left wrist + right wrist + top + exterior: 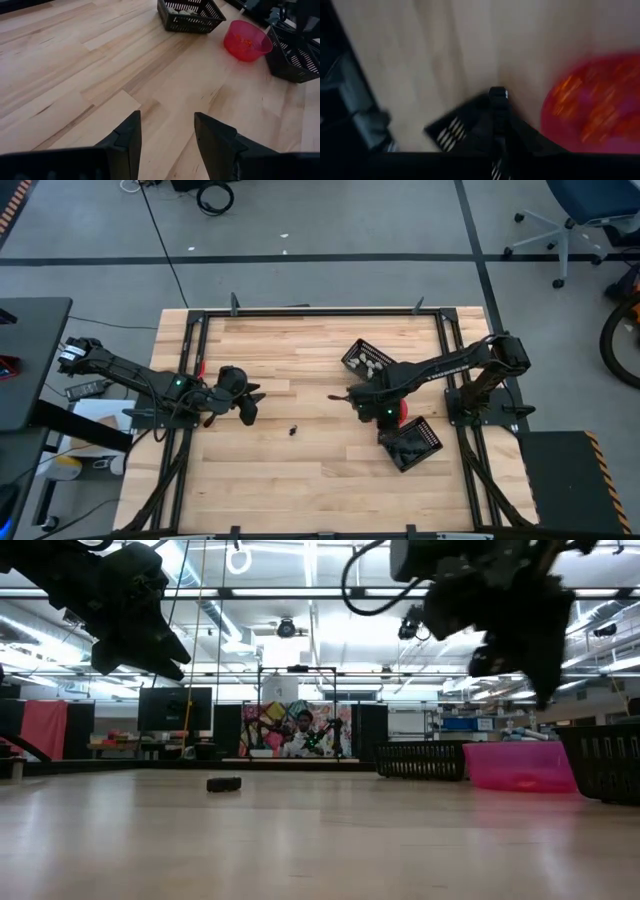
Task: Sort Halloween decoration
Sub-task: Put the black skeleton toy into the bottom black basket
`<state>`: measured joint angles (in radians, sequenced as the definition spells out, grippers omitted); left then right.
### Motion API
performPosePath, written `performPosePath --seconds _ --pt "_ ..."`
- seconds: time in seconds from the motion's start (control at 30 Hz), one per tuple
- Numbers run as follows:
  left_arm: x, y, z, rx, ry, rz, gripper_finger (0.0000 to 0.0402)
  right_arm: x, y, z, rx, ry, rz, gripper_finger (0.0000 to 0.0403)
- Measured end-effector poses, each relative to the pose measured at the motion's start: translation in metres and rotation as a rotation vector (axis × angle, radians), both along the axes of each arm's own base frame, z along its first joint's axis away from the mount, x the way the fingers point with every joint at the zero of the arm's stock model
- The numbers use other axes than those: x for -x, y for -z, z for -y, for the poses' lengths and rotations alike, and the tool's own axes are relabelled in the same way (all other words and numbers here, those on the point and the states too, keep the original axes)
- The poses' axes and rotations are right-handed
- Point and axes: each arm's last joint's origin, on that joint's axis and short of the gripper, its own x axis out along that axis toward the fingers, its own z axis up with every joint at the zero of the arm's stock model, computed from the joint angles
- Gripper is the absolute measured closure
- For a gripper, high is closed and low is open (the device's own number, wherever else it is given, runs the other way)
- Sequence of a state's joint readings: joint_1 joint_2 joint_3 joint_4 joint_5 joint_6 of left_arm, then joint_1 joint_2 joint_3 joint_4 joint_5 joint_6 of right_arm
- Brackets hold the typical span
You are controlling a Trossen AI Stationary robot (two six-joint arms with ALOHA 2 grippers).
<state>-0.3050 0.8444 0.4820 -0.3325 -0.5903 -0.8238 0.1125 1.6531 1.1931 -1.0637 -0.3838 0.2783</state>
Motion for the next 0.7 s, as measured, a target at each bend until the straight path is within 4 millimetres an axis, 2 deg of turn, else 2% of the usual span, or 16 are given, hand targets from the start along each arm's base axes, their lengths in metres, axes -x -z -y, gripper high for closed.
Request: performPosePath --seconds 0.2,0.37,0.63,0.7 --pt "0.000 0.000 0.000 0.000 0.000 0.000 0.0246 0.015 -0.003 -0.013 -0.015 -0.059 -0.109 0.0367" --pt "0.000 0.000 0.000 0.000 0.000 0.000 0.0246 0.017 -0.003 -0.024 0.007 -0.079 -0.109 0.0359" --pt "0.000 0.000 0.000 0.020 -0.007 0.006 0.0246 0.018 -0.003 -0.027 0.016 -0.047 -0.129 0.0295" --pt "0.000 0.000 0.002 0.061 0.039 -0.003 0.0246 0.019 -0.003 -0.027 0.014 -0.046 -0.138 0.0280"
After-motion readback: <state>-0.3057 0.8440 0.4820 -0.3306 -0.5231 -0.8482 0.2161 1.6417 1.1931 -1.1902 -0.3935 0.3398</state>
